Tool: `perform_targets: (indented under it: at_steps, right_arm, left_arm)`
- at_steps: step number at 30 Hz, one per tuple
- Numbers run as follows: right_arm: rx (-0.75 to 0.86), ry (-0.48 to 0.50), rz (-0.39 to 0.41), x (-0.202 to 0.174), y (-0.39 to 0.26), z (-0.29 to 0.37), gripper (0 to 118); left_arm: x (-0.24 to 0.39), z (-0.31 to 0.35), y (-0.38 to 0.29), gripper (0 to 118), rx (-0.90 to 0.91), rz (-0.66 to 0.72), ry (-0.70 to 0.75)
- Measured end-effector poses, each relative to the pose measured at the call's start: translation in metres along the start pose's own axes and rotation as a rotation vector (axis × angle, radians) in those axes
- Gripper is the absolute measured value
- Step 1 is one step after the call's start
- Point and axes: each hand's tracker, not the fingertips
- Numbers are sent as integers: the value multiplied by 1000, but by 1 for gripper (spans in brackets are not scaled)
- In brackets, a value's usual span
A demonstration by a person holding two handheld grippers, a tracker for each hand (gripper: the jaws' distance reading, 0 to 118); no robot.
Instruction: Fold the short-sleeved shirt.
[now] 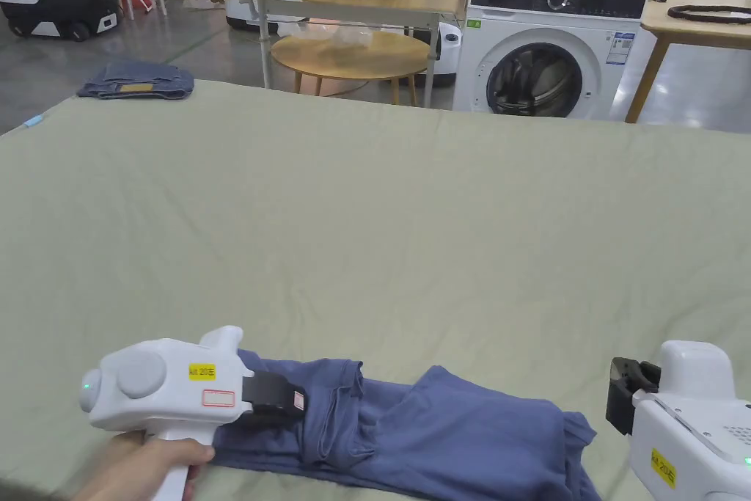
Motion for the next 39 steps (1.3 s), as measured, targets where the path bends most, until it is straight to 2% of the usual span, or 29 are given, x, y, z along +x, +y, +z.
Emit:
perform_targets:
  at_steps: [1, 8, 12, 14, 16, 18, 19, 21, 23, 26, 27, 30, 31, 34, 38, 39]
  right_arm:
    - [-1, -6, 3, 1, 0, 1, 0]
    - [-6, -33, -15, 16, -3, 3, 0]
    - [-11, -38, -28, 18, -6, 1, 0]
    - [-16, -31, -29, 18, -7, 0, 0]
    - [-14, -31, -20, 18, -8, 1, 0]
    - [-13, -29, -20, 17, -7, 2, 0]
    - [-15, -29, -22, 17, -7, 2, 0]
    - [-10, -24, -23, 18, -5, 5, 0]
    - [2, -27, -17, 17, -4, 7, 0]
    - [6, -19, -27, 17, -1, 7, 0]
    - [6, -20, -26, 15, -1, 6, 0]
    - [8, -12, -20, 11, -1, 4, 0]
    - [10, -6, -22, 10, -1, 5, 0]
    - [7, 7, -17, 2, 1, 6, 0]
    - [10, 17, -5, -3, -1, 12, 0]
    - [11, 19, -4, -3, -2, 13, 0]
  left_arm:
    - [3, -6, 3, 27, -4, 5, -2]
    - [32, -27, 9, 27, -15, -132, 61]
    - [44, -48, 10, 27, -44, -135, 87]
    - [50, -52, 7, 27, -57, -140, 51]
    - [56, -50, 5, 24, -72, -103, -61]
    - [62, -48, 6, 22, -64, -112, -72]
    - [64, -39, 5, 18, -47, -111, -78]
    - [63, -19, 9, 17, -41, -117, -118]
    - [59, 14, 13, 16, 39, -112, -159]
    - [51, 54, 23, 10, 94, -113, -152]
    - [55, 70, 23, 5, 101, -120, -161]
    - [48, 103, 25, 2, 187, -163, -125]
    - [40, 111, 29, 2, 205, -155, -128]
    - [37, 114, 28, 2, 173, -260, 27]
    - [-9, 111, 28, 3, 169, -220, 32]
    - [-19, 103, 26, 15, 138, -179, 47]
